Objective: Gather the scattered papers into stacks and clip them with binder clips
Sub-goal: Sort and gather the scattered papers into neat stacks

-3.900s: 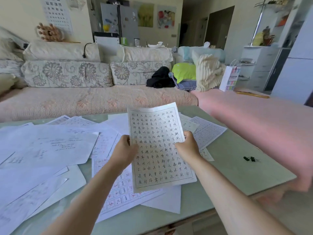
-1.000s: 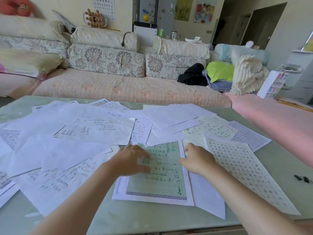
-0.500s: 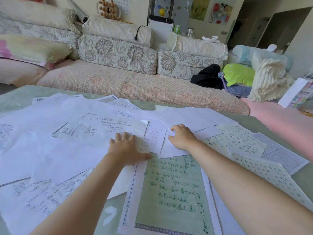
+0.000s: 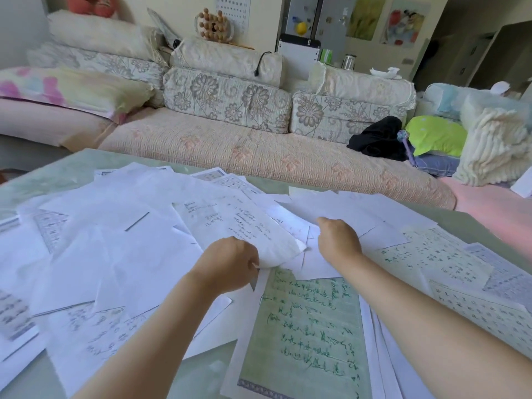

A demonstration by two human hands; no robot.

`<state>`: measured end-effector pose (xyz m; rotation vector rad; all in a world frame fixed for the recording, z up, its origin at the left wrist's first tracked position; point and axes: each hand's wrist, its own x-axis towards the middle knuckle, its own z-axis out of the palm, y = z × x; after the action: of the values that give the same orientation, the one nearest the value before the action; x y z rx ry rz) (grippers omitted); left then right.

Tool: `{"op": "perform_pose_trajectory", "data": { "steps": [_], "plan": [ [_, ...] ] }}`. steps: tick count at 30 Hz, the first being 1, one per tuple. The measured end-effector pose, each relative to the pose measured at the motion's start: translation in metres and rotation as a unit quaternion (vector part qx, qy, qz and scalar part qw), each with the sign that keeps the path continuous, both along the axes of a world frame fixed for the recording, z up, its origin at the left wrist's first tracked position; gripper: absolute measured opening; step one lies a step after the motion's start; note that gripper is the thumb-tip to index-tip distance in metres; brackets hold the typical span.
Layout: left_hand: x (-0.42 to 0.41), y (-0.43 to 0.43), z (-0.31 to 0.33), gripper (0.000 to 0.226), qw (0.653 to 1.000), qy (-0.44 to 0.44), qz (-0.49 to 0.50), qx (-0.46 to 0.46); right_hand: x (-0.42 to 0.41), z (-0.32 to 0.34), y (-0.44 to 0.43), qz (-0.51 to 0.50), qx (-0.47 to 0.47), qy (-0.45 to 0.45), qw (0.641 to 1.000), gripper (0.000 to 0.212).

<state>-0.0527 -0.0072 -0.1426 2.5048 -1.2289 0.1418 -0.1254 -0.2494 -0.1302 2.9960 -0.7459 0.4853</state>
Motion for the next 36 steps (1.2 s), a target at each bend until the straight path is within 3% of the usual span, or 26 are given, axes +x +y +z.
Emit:
{"op": "perform_pose_trajectory", "data": {
  "steps": [2, 5, 8, 11, 13, 16, 18, 22, 25, 26, 31, 34, 36],
  "plan": [
    [-0.005, 0.014, 0.002, 0.025, 0.999, 0.046, 0.004, -0.024, 0.0, 0.01, 0.011, -0.006, 0.06, -0.109, 0.992, 0.04],
    [-0.013, 0.038, 0.006, 0.019, 0.989, 0.075, 0.02, -0.129, -0.001, 0.019, 0.039, 0.078, 0.102, -0.184, 0.975, 0.039],
    [-0.013, 0.055, 0.015, 0.013, 0.951, -0.004, 0.075, -0.3, -0.005, 0.016, 0.067, 0.166, 0.157, -0.164, 0.96, 0.03],
    [0.0, 0.065, 0.019, 0.009, 0.924, -0.046, 0.128, -0.357, -0.009, 0.004, 0.084, 0.198, 0.225, -0.085, 0.95, 0.031],
    [0.012, 0.067, 0.012, 0.014, 0.945, -0.052, 0.13, -0.295, -0.01, 0.0, 0.088, 0.191, 0.256, -0.034, 0.947, 0.036],
    [0.022, 0.061, -0.008, 0.041, 0.99, 0.002, 0.12, -0.069, 0.0, 0.0, 0.087, 0.184, 0.29, 0.047, 0.938, 0.049],
    [0.026, 0.056, -0.02, 0.059, 0.992, 0.041, 0.113, 0.042, 0.013, 0.004, 0.08, 0.159, 0.334, 0.057, 0.927, 0.051],
    [0.036, 0.049, -0.024, 0.096, 0.989, 0.039, 0.132, 0.048, 0.052, 0.018, 0.063, 0.09, 0.321, 0.018, 0.943, 0.044],
    [0.046, 0.042, -0.023, 0.096, 0.989, 0.012, 0.143, 0.041, 0.083, 0.019, 0.054, 0.06, 0.264, 0.032, 0.962, 0.024],
    [0.049, 0.04, -0.026, 0.091, 0.989, 0.012, 0.144, 0.042, 0.094, 0.017, 0.05, 0.05, 0.25, 0.052, 0.965, 0.028],
    [0.055, 0.037, -0.037, 0.087, 0.986, 0.037, 0.147, 0.062, 0.134, 0.01, 0.042, -0.014, 0.17, 0.227, 0.959, 0.124],
    [0.059, 0.034, -0.04, 0.088, 0.987, 0.045, 0.144, 0.062, 0.155, 0.014, 0.032, -0.038, 0.183, 0.252, 0.949, 0.142],
    [0.062, 0.033, -0.041, 0.088, 0.987, 0.045, 0.142, 0.057, 0.166, 0.02, 0.024, -0.059, 0.218, 0.269, 0.936, 0.137]
  ]
}}
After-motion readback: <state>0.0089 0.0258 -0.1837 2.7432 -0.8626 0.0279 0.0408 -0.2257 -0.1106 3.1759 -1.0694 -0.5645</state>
